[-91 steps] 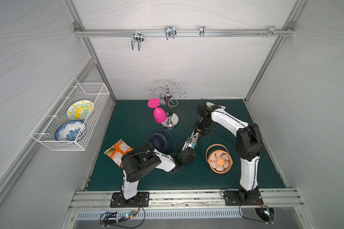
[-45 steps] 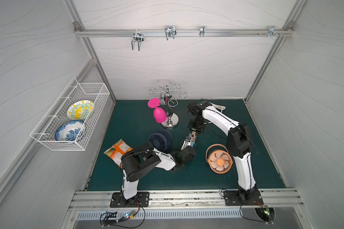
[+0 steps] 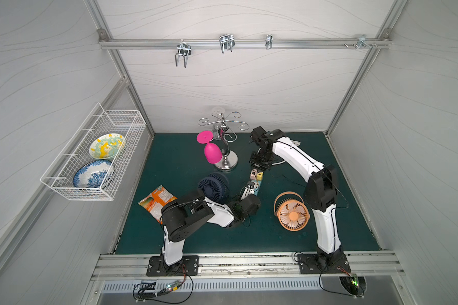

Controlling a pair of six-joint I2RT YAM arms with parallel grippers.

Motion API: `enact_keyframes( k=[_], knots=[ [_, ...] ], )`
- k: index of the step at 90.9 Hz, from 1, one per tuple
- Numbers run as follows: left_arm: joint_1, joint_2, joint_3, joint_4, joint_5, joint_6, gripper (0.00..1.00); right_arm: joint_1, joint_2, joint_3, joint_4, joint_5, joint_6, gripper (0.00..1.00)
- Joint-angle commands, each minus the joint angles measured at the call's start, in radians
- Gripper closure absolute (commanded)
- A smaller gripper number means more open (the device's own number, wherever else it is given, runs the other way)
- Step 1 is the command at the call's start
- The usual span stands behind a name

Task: Unplug the desk fan from the power strip
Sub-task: Remove the plug from the socket.

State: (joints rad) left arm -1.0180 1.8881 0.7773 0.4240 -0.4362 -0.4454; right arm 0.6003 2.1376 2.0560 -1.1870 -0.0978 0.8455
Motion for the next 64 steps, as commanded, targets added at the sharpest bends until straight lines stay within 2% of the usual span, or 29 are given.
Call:
enact_keyframes(
  k=[1, 10, 19, 29, 35, 47, 64],
  knots=[
    [-0.017, 0.055, -0.033, -0.178, 0.088, -0.019, 0.96, -0.023, -0.014, -0.026, -0.008, -0.062, 0.022, 1.0],
    [-0.017, 0.053, -0.024, -0.188, 0.082, -0.018, 0.95, -0.012, -0.033, -0.03, -0.016, -0.014, 0.001, 1.0],
    [-0.019, 0.042, -0.014, -0.222, 0.067, -0.017, 0.85, -0.021, -0.069, -0.064, 0.01, -0.009, -0.002, 1.0],
    [-0.023, 0.002, -0.017, -0.251, 0.031, -0.012, 0.6, -0.023, -0.107, -0.067, 0.026, 0.018, -0.009, 1.0],
    [-0.026, -0.028, -0.014, -0.273, 0.015, -0.002, 0.52, -0.024, -0.107, -0.046, 0.021, 0.013, -0.013, 1.0],
    [-0.035, -0.092, -0.008, -0.319, -0.023, 0.013, 0.42, -0.021, -0.079, 0.026, -0.001, -0.003, -0.024, 1.0],
    [-0.051, -0.175, 0.005, -0.387, -0.039, 0.021, 0.33, -0.02, -0.074, 0.067, 0.012, -0.021, -0.024, 1.0]
  ],
)
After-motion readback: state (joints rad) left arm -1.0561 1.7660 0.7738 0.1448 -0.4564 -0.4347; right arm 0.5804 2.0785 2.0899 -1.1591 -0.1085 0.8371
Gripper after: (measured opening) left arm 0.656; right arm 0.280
